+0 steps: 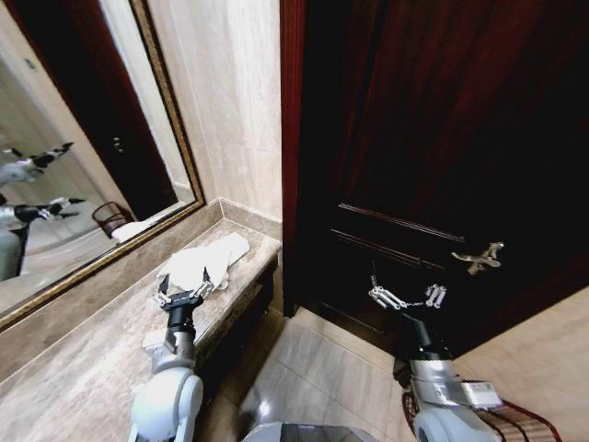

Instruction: Discard the used towel into the hamper.

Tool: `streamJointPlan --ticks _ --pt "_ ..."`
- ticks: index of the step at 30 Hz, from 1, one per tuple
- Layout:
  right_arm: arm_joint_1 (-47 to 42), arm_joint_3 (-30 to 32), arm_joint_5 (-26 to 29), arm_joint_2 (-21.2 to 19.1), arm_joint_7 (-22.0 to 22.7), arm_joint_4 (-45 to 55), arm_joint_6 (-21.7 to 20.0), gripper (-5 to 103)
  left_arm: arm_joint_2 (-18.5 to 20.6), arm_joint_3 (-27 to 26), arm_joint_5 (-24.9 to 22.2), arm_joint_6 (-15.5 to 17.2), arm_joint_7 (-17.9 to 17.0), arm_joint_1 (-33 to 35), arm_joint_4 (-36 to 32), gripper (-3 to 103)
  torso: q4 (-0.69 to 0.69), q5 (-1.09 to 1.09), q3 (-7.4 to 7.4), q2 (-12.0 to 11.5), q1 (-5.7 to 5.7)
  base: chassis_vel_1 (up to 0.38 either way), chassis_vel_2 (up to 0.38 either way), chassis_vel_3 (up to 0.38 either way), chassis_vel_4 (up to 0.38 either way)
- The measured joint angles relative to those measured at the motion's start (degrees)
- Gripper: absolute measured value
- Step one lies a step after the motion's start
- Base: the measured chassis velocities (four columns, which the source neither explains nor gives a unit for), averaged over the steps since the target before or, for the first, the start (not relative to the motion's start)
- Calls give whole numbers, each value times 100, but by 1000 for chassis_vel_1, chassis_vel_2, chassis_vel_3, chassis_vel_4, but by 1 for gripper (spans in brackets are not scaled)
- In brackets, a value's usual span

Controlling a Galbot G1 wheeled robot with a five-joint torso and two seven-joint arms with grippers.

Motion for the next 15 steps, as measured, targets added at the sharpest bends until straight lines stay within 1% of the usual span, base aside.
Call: streamJointPlan --ticks 2,3,6,8,9,12,15 --pt "-5 3 0 -5 0 -3 0 100 -1 -9 -24 37 -32 -60 81 97 1 -1 0 1 -1 88 -38 -36 77" --pt "-12 7 0 -20 0 -15 -1 100 -1 -49 -134 135 -87 -249 274 98 1 0 0 1 -1 61 -40 -26 77" --pt "-14 9 0 -30 0 -27 -2 100 -1 -105 -256 222 -112 -440 429 100 0 0 0 1 -1 0 0 0 0" --pt "-16 7 0 -39 -9 -45 -3 100 -2 -214 -471 337 -125 -729 678 100 -1 1 1 1 2 0 0 0 0" --pt "-16 7 0 -39 -9 -45 -3 100 -2 -214 -471 337 -125 -729 678 100 -1 1 1 1 2 0 0 0 0" --pt "-15 -24 -14 -56 -48 -87 -4 100 1 -307 -822 503 -142 -1046 1052 100 1 0 2 -1 8 -5 17 6 -12" --pt "-23 -34 -28 -57 -56 -108 -4 100 1 -309 -938 539 -157 -1180 1243 100 0 0 2 -1 7 -6 35 11 -17"
